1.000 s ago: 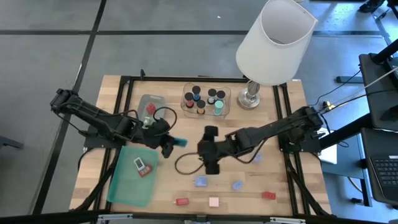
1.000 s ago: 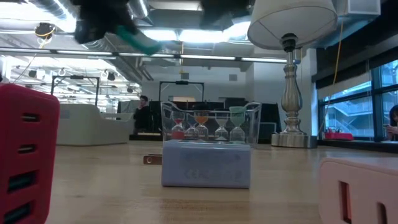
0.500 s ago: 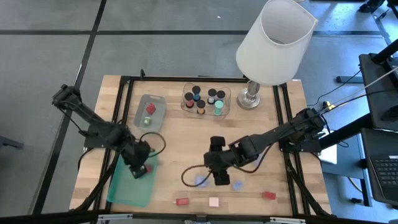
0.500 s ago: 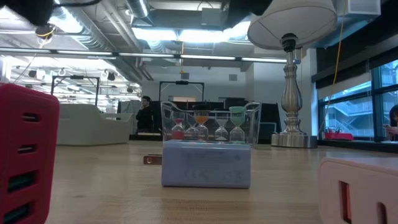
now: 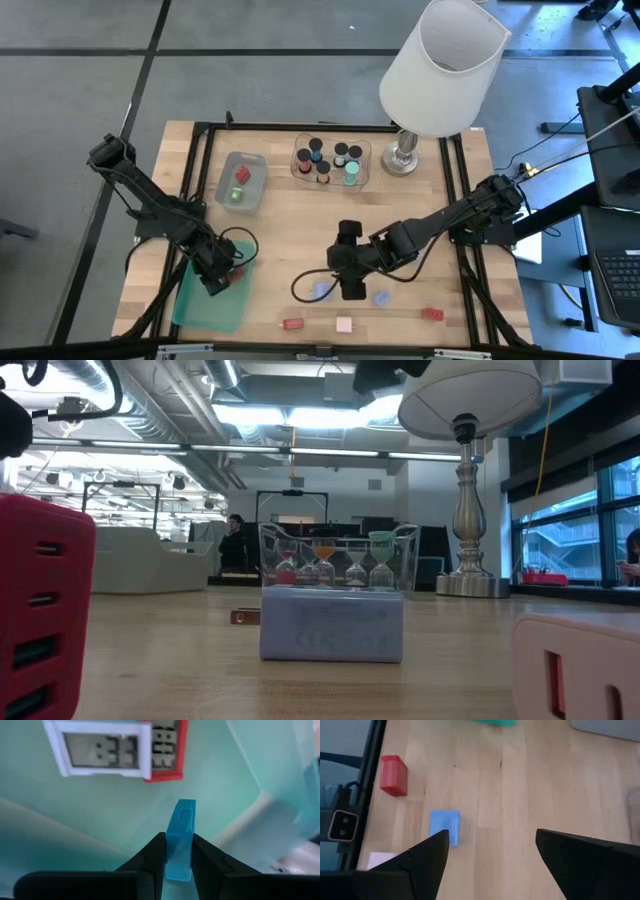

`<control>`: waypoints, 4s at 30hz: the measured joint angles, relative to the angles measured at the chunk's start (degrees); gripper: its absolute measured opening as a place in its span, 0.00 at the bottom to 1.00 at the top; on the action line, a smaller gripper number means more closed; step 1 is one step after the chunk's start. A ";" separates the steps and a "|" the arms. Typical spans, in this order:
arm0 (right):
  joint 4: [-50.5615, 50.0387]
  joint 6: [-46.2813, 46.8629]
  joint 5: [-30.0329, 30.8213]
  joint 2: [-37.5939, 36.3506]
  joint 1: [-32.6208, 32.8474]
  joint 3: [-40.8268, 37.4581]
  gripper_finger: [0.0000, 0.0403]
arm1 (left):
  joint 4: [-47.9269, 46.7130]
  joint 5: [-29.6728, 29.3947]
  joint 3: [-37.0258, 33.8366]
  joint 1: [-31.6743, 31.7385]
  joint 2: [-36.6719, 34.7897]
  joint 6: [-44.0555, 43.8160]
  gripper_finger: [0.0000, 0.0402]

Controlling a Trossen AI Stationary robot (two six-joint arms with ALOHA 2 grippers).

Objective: Pick & Place Office items
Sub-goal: Put the blue digital clock into the green bin, then put the bottom left light purple charger adapter into the gray bin

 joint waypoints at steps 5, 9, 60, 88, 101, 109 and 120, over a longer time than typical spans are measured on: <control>0.61 -0.04 1.26 0.46 0.31 0.00 0.75 | -0.79 -5.04 -0.20 0.12 0.00 0.35 0.20; 0.98 -0.04 0.80 1.24 0.29 0.00 0.75 | -0.77 -5.87 -0.20 0.12 0.00 0.39 0.24; 59.12 -9.20 -9.49 12.90 0.73 -29.14 0.75 | 13.19 -41.97 7.06 9.89 -0.04 42.01 0.32; 50.63 -10.51 -6.58 12.17 -4.46 -28.98 0.53 | 11.71 -52.91 7.06 9.89 -0.04 42.01 0.32; 47.96 -18.56 10.63 1.87 -10.60 -28.92 0.53 | 18.08 -60.58 7.06 15.44 -0.02 38.44 0.41; 49.88 -27.41 15.89 0.95 -10.68 -28.96 0.53 | 34.34 -52.55 7.06 20.93 -0.02 44.76 0.59; 59.02 -33.31 21.69 -0.97 -10.59 -27.10 0.53 | 38.12 -53.68 7.06 24.14 -0.02 35.38 0.65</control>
